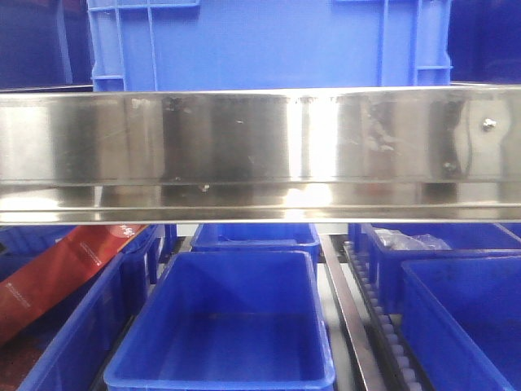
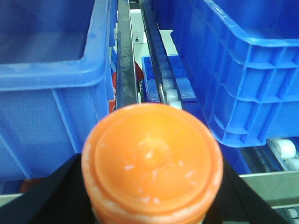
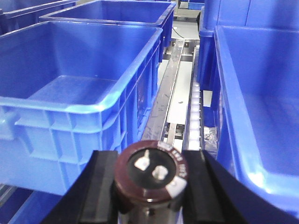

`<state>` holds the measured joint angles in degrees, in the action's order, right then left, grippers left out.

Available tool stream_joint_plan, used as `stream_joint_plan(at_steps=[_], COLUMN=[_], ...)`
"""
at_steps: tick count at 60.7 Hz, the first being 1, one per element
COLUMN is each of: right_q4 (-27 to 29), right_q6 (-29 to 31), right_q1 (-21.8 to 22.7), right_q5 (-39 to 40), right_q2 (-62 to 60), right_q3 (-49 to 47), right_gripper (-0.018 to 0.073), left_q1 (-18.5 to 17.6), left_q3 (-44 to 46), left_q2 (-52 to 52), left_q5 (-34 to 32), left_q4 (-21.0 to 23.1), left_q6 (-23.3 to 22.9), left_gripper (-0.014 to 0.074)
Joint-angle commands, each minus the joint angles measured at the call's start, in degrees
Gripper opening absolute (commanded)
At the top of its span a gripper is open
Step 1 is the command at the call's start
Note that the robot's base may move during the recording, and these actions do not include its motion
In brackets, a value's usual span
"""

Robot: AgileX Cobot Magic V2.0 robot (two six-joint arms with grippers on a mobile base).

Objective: Place cylindrical capacitor in blue bin on shelf
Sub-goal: 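Drive up to the shelf and position grippers over blue bins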

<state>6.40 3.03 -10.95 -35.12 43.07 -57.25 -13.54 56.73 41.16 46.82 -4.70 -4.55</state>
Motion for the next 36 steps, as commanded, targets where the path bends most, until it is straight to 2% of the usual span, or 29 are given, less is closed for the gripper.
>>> stream_joint_plan(at_steps=[1, 36], right_q4=[-0.26, -0.26], right_q6=[-0.02, -0.02], right_q1=[-0.18, -0.18], right_q5=[1.33, 1.33], right_q2=[-0.31, -0.31], right_q3=[-0.43, -0.43], right_gripper=[-0.0154, -0.0154], left_q1=[-0.29, -0.29], left_q3=[-0.02, -0.02], left_q2=[-0.23, -0.23], left_q5=[-1.52, -1.52], left_q4=[0.07, 0.07], left_q6=[-0.27, -0.27], left_gripper=[-0.0111, -0.0111])
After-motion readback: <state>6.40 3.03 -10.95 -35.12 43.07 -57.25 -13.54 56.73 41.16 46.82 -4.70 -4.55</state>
